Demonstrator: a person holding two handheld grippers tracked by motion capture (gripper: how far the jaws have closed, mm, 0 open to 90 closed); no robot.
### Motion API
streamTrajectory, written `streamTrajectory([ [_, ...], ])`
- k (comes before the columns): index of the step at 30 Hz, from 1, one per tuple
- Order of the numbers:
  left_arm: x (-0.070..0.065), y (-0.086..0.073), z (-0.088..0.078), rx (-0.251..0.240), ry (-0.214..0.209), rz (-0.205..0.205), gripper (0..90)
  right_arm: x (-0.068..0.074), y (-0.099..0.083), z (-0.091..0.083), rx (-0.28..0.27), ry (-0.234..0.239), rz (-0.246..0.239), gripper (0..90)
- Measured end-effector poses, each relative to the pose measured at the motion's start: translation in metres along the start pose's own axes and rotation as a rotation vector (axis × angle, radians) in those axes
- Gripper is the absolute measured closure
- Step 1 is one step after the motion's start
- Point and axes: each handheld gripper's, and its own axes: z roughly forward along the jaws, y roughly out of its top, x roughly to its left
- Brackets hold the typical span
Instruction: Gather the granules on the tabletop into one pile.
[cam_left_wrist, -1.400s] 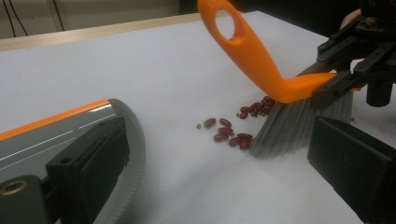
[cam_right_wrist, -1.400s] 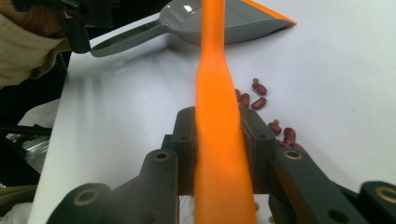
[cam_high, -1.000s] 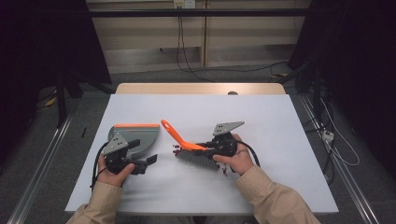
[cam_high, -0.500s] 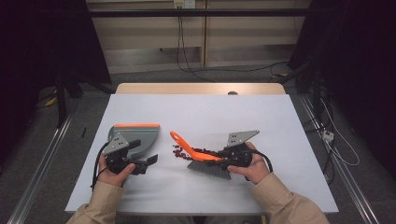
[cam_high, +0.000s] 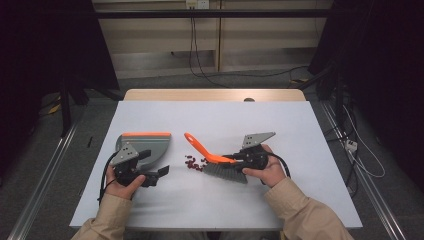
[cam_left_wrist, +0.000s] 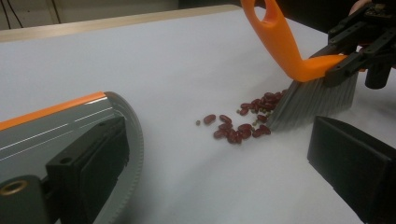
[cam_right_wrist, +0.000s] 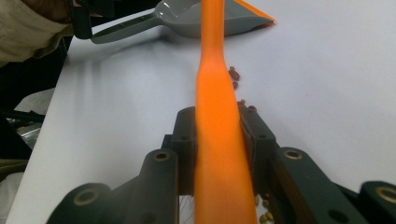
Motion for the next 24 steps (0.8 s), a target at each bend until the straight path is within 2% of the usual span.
streamTrajectory([
  [7,0.000,0.000,-0.001,-0.002,0.000,0.003,5.4,-0.001,0.003,0.001,-0.031,-0.006,0.030,71.5],
  [11,0.000,0.001,-0.001,-0.007,0.000,0.000,5.4,0.004,0.009,-0.002,-0.084,-0.028,0.078,71.4],
  [14,0.000,0.001,-0.002,-0.008,0.001,0.003,5.4,0.007,0.013,-0.001,-0.111,-0.060,0.109,71.4],
  [18,0.000,0.001,-0.003,-0.005,0.004,0.005,5.4,0.011,0.020,0.003,-0.148,-0.129,0.145,71.5],
  [24,0.000,0.001,-0.003,-0.007,-0.003,0.009,5.4,0.020,0.031,0.013,-0.167,-0.194,0.144,71.5],
])
